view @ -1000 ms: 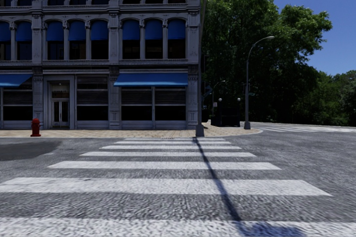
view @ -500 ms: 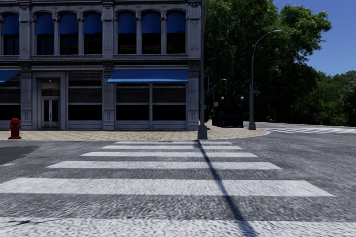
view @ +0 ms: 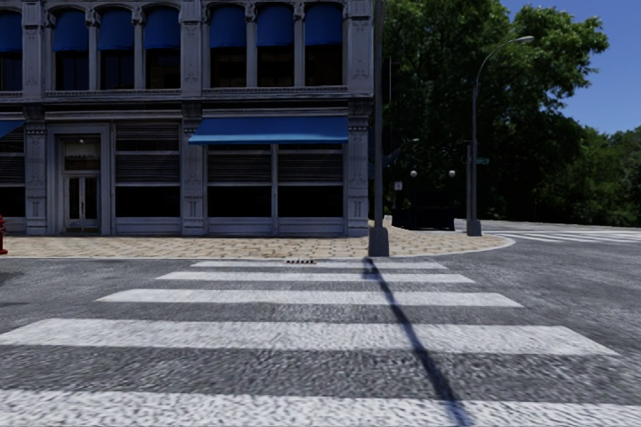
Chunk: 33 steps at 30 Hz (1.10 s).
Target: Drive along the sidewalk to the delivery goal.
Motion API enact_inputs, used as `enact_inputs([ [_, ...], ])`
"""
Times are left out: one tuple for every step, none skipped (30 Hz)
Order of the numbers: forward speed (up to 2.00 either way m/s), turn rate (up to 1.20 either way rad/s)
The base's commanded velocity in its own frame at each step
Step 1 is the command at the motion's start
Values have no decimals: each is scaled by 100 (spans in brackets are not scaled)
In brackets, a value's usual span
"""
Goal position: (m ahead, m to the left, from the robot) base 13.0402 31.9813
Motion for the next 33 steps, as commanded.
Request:
enact_inputs([
  [200,18],
  [200,1],
  [200,1],
  [200,0],
  [200,0],
  [200,0],
  [200,0],
  [200,0],
  [200,0],
  [200,0],
  [200,0],
  [200,0],
  [200,0],
  [200,0],
  [200,0],
  [200,0],
  [200,0],
  [200,0],
  [200,2],
  [200,2],
  [200,7],
  [200,11],
  [200,11],
  [200,14],
  [200,15],
  [200,15],
  [200,15],
  [200,16],
  [200,18],
  [200,18],
  [200,21],
  [200,26],
  [200,28],
])
